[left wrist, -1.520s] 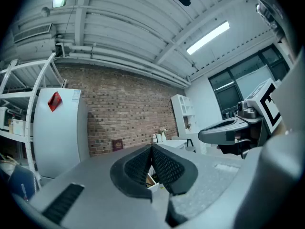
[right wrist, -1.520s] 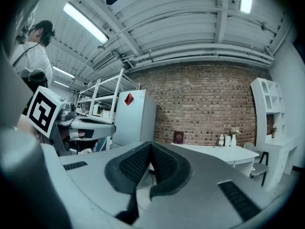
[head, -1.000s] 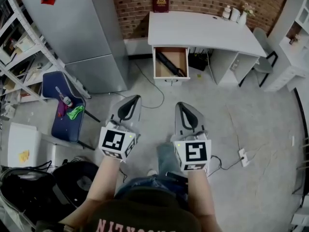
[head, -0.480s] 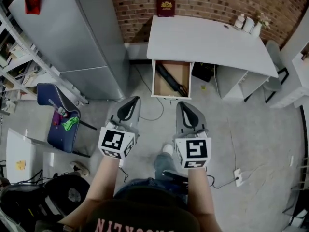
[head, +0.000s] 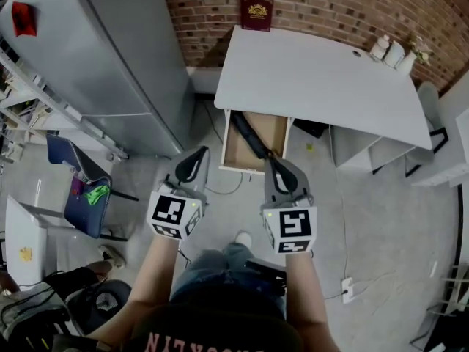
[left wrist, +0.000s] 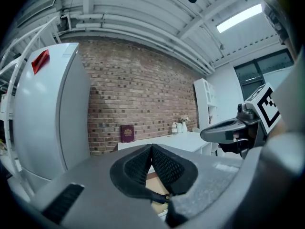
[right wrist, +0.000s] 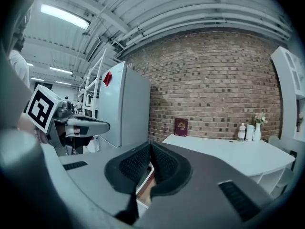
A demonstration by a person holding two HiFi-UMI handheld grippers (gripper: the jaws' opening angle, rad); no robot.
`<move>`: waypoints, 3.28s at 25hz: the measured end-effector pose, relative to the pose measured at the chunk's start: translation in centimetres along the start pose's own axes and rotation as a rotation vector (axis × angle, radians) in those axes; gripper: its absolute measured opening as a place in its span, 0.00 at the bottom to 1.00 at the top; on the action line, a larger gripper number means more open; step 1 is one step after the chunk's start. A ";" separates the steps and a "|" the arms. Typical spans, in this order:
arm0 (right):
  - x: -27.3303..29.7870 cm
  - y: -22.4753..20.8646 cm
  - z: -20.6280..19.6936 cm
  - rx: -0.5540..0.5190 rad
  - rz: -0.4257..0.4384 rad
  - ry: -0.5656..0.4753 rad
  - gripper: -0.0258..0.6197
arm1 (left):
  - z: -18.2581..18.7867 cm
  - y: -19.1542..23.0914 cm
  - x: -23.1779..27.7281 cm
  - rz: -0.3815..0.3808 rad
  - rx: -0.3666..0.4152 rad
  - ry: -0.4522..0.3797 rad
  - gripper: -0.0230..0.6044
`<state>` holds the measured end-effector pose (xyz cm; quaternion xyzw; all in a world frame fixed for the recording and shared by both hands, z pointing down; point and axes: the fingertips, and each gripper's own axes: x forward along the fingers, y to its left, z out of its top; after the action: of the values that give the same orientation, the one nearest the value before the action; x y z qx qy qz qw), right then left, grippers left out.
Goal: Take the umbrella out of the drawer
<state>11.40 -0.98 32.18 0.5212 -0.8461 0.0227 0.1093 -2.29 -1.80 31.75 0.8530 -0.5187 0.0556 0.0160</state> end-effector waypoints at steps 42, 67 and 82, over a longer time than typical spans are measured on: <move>28.8 -6.0 -35.0 0.070 0.176 0.597 0.45 | -27.4 7.9 22.8 -0.072 -0.174 0.326 0.03; 38.5 -8.5 -50.1 -0.273 0.050 0.915 0.54 | -35.9 10.9 23.4 -0.011 -0.241 0.438 0.03; 37.5 -8.8 -49.1 -0.262 0.065 0.984 0.41 | -35.6 10.2 22.5 -0.013 -0.234 0.442 0.03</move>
<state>10.87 -30.44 87.19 0.4043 -0.7060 0.1624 0.5584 -3.89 -23.38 69.30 0.8159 -0.4998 0.1803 0.2281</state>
